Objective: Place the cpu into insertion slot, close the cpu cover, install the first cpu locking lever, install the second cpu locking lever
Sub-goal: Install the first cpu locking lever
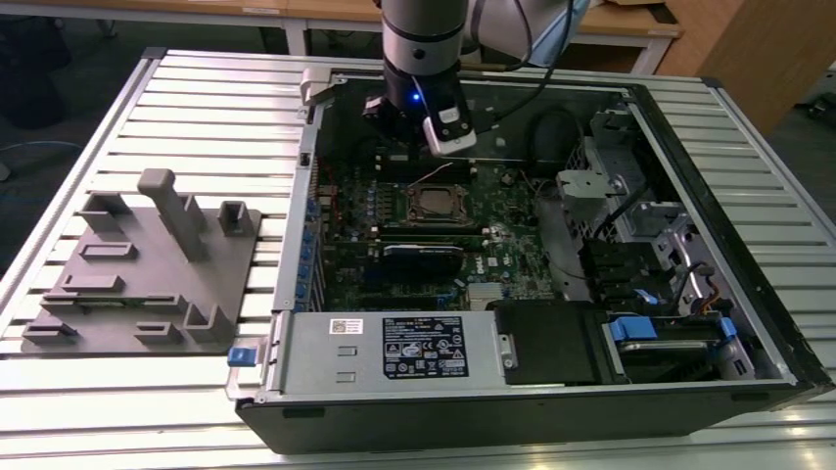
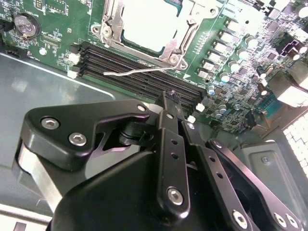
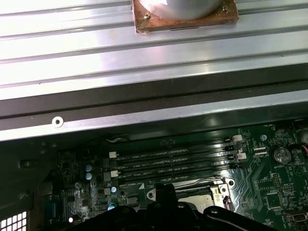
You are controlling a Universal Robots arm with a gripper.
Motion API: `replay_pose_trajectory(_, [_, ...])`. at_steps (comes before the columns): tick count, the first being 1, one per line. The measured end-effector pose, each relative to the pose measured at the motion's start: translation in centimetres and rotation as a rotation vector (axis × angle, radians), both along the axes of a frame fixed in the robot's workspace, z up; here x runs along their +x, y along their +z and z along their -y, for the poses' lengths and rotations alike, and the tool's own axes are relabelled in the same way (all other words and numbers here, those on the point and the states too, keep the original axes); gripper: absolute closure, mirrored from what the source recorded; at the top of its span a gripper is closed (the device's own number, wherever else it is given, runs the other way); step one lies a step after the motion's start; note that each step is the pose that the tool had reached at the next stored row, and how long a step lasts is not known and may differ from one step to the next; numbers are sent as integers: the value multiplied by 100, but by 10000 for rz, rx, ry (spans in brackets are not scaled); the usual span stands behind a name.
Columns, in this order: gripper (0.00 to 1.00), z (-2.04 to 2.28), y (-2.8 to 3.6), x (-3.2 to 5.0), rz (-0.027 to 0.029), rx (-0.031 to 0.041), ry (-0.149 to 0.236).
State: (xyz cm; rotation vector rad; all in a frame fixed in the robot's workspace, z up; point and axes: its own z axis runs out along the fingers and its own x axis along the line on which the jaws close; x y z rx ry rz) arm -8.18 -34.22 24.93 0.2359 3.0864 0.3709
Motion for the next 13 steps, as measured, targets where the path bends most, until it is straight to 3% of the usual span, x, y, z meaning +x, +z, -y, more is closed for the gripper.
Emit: replay_pose_trajectory(13, [89, 0, -1, 51, 0, 1, 2])
